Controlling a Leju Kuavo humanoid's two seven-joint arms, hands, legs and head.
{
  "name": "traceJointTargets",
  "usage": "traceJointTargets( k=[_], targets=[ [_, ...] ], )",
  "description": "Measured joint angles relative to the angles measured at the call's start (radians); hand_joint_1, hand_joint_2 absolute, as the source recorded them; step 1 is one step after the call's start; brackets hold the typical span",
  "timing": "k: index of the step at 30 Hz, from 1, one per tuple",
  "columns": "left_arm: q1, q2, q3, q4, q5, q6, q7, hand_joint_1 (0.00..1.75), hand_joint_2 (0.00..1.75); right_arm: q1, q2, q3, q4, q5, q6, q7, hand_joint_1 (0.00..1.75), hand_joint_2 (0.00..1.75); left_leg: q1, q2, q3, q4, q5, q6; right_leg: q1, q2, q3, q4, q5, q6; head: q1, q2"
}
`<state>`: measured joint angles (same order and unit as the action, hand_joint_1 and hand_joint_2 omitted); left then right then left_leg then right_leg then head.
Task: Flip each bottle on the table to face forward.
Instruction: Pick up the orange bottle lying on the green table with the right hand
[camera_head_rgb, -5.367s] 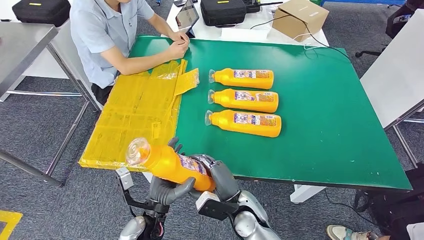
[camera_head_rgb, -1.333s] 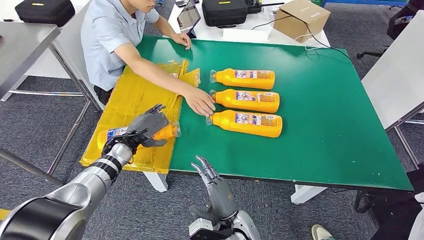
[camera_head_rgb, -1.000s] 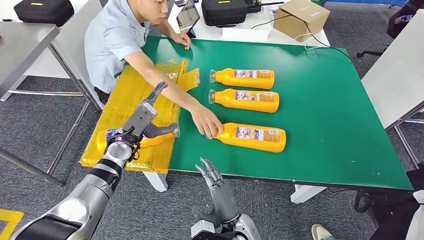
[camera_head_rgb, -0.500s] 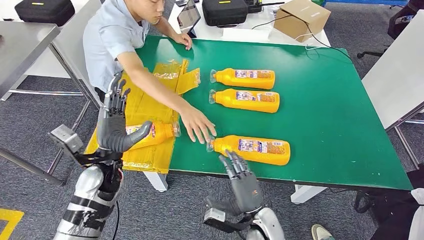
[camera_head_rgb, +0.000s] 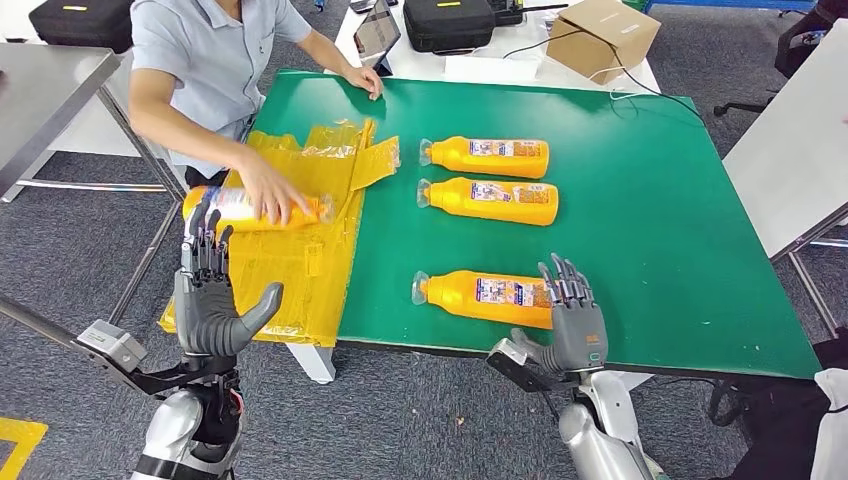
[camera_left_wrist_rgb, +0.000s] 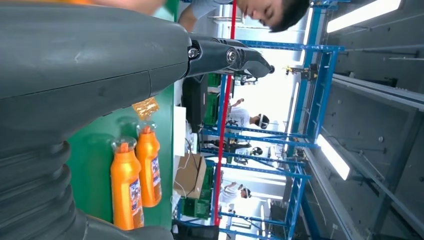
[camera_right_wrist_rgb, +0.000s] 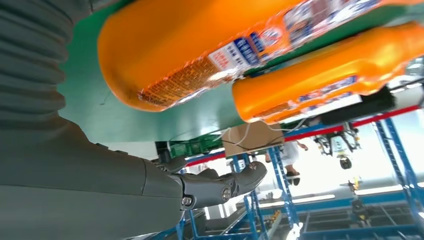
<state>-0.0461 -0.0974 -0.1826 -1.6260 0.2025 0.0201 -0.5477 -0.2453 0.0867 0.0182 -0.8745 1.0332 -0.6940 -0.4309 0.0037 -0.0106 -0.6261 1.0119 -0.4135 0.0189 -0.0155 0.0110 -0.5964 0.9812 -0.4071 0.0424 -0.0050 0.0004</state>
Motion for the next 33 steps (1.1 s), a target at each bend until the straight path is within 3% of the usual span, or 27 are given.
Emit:
traceJointTargets(
  k=[6,17,18,21,22,33],
  targets=[
    [0.000,-0.008,-0.015,-0.001,-0.072,0.051,-0.039,0.00,1.75,-0.066,-0.010,-0.002,0.105,-0.024,0.025,0.038,0.00,1.75,0.000,0.000,0.000,0.000,0.000,0.000,0.000,0.000,0.000,0.000,0.000,0.000,0.000,0.000],
    [-0.049,-0.011,-0.072,0.017,-0.034,0.008,0.000,0.00,1.75,-0.210,-0.040,0.033,0.354,-0.020,0.155,0.173,0.00,1.75,0.000,0.001,0.002,0.000,0.000,0.000,0.000,0.000,0.001,0.000,0.000,0.000,0.000,0.000],
    [-0.054,-0.011,-0.077,0.020,-0.034,0.004,0.003,0.00,1.75,-0.221,-0.041,0.038,0.366,-0.015,0.168,0.186,0.30,1.75,0.000,0.002,0.003,0.000,0.000,0.000,0.000,0.000,0.002,0.000,0.000,0.000,0.000,0.000],
    [-0.070,-0.011,-0.090,0.030,-0.032,-0.006,0.013,0.00,1.75,-0.253,-0.047,0.055,0.393,0.005,0.215,0.225,1.58,1.75,0.000,0.002,0.006,0.000,0.000,0.000,0.000,0.001,0.004,-0.001,0.000,0.000,0.000,0.000],
    [-0.075,-0.011,-0.094,0.034,-0.031,-0.009,0.016,0.00,1.75,-0.262,-0.049,0.061,0.401,0.011,0.231,0.235,1.72,1.75,0.000,0.002,0.007,0.000,0.000,0.000,0.000,0.001,0.004,-0.001,0.001,0.000,0.000,0.000],
    [-0.107,-0.012,-0.122,0.080,0.002,-0.044,0.071,0.00,1.75,-0.314,-0.069,0.092,0.435,0.000,0.315,0.242,1.75,1.75,0.000,0.002,0.009,0.000,0.002,0.002,0.000,0.001,0.005,-0.001,0.004,-0.002,0.000,0.000]
  ],
)
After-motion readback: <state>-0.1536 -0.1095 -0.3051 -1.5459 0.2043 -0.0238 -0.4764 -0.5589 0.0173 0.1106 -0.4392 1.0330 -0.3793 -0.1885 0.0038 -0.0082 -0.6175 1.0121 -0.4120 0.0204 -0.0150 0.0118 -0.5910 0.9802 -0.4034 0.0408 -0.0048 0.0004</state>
